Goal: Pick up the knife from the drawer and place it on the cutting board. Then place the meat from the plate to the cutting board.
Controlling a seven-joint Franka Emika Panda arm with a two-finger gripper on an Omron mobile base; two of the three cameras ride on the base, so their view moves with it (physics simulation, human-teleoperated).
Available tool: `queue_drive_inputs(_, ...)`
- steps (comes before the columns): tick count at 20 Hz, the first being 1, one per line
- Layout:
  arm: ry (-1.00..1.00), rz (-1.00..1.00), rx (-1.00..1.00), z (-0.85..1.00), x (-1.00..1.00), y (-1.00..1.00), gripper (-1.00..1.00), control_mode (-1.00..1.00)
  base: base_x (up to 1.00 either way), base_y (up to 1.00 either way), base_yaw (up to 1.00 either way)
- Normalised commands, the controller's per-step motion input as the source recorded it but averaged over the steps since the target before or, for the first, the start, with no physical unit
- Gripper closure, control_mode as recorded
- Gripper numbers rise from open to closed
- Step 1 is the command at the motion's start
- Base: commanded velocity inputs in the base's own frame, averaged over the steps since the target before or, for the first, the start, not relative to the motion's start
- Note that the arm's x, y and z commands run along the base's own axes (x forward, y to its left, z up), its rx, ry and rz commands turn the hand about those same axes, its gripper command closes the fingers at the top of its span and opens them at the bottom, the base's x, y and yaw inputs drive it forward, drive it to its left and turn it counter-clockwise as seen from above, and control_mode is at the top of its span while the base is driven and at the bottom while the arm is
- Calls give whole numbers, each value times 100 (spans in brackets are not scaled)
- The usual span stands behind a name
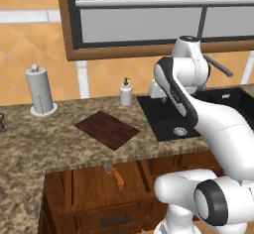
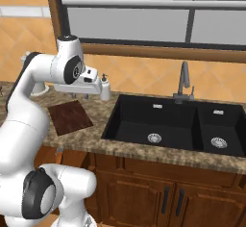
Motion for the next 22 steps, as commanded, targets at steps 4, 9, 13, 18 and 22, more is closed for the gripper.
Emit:
queue_drive_inputs(4, -1, 3, -3, -4, -26, 0, -100, -100, 0, 0, 0)
queue_drive_inputs(9, 0, 1, 0, -4, -6, -12, -100, 100, -6, -20, 2)
queue_drive_inputs(13, 0, 0, 0, 0, 0, 0, -100, 100, -9, -100, 18)
queue_drive_inputs(18, 0, 0, 0, 0, 0, 0, -100, 100, -22, -36, 71)
queue_drive_inputs(22, 0, 0, 0, 0, 0, 0, -100, 100, -32, 0, 89)
